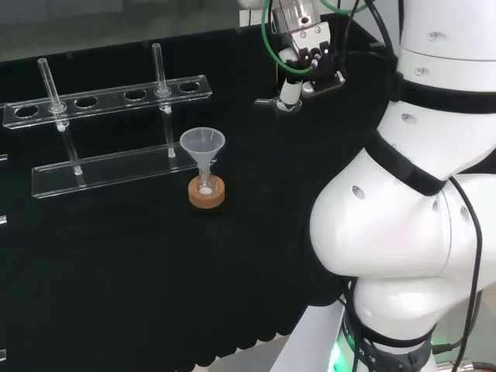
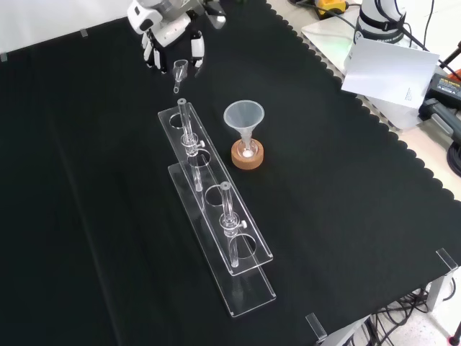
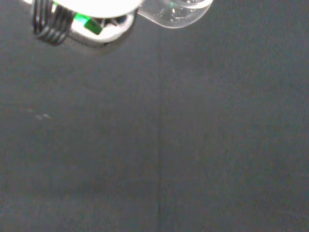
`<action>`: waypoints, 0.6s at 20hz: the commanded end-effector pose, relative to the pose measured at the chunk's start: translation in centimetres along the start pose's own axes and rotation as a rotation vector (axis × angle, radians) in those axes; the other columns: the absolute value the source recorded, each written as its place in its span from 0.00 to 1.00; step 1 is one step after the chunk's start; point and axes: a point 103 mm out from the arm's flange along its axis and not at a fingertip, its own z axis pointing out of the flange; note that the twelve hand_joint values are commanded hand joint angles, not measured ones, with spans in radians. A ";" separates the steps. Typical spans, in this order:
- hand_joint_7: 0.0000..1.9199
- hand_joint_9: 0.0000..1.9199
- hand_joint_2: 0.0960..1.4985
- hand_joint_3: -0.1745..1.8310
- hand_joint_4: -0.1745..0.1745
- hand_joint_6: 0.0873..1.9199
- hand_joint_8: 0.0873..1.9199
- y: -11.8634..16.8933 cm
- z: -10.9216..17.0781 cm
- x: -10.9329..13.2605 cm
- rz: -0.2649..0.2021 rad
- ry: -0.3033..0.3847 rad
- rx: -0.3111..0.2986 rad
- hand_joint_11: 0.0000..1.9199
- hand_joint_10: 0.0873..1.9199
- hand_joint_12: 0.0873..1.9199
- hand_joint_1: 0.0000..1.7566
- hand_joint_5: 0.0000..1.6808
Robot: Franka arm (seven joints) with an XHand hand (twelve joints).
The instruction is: Put the weighing funnel back on the table.
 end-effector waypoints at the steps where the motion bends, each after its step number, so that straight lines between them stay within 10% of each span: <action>1: 0.29 0.46 0.43 0.36 1.00 0.27 0.30 2.8 1.9 -0.6 0.021 0.005 0.000 0.34 0.16 0.59 0.64 0.78; 12: 0.30 0.46 0.43 0.36 1.00 0.27 0.30 6.4 5.2 -0.3 0.018 0.013 0.052 0.35 0.16 0.59 0.64 0.77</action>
